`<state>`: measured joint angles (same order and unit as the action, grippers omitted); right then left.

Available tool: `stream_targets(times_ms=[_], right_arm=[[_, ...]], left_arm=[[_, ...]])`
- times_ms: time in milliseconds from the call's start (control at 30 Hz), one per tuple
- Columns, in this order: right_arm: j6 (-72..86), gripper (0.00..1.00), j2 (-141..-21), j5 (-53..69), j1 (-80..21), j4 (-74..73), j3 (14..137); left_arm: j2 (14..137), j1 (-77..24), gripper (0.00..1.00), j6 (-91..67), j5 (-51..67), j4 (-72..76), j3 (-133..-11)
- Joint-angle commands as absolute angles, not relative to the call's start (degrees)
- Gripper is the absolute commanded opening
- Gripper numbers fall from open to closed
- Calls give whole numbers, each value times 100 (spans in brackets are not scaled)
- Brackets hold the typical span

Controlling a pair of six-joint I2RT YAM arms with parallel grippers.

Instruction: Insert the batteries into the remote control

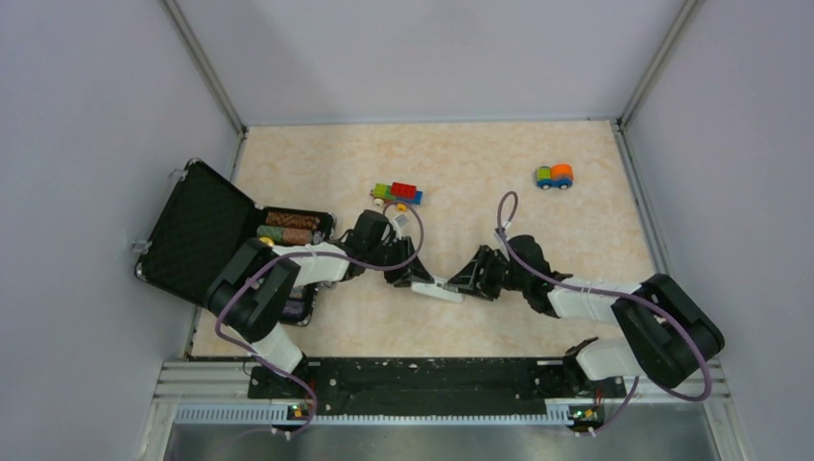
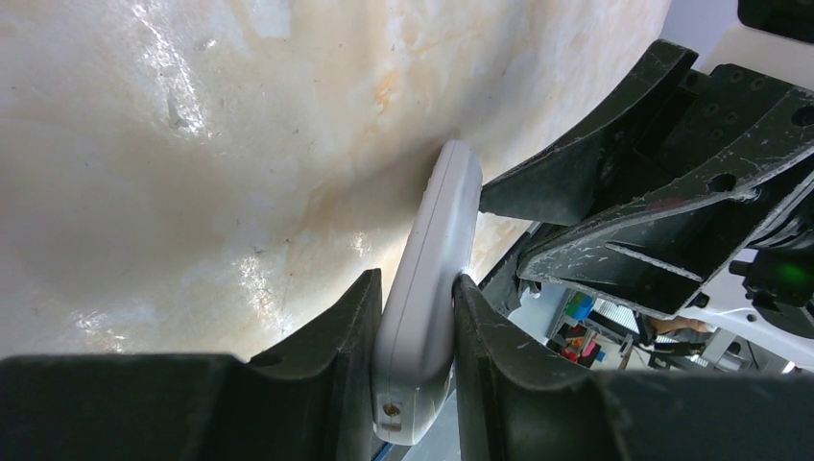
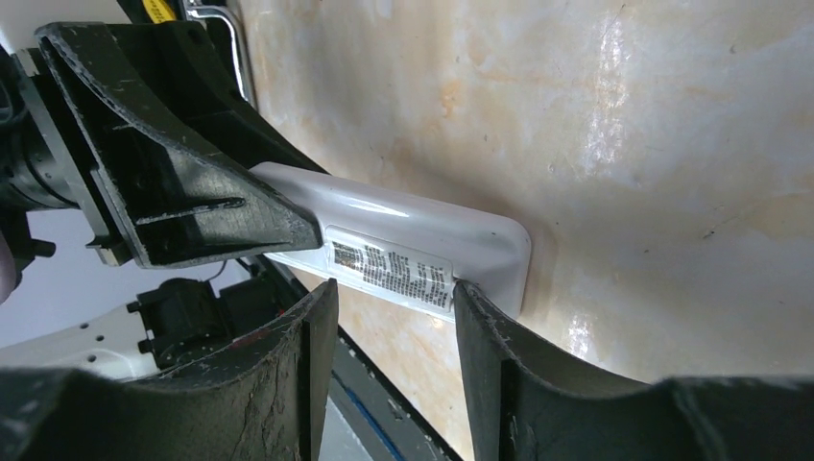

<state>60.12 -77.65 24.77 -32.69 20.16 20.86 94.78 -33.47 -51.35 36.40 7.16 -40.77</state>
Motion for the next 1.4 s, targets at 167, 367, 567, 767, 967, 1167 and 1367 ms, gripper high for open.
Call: stream_targets(times_ms=[167,367,567,767,967,1167,1367], right_arm=[[6355,47,-8052,3254,-3544,3726,1841],[6224,47,-7652,3212,-3543,3689,2002],[6150,47,-7195,2843,-3526,3213,2153],[6155,47,-6894,2612,-3482,3055,2181],[6140,47,-6910,2489,-3474,2910,2331],[5760,47,-6727,1849,-3408,2027,2695],[5565,48,-6636,1379,-3304,1546,3029]], left_arm=[[9812,-3604,0,-5190,2783,294,-3928],[9687,-3608,0,-5063,2444,-161,-4043],[9725,-3607,0,-4870,2194,-856,-4293],[9800,-3595,0,-4841,1987,-1198,-4356],[9853,-3595,0,-4874,1982,-1203,-4380],[9786,-3597,0,-4826,1861,-1400,-4388],[9753,-3589,0,-4849,1774,-1535,-4416]])
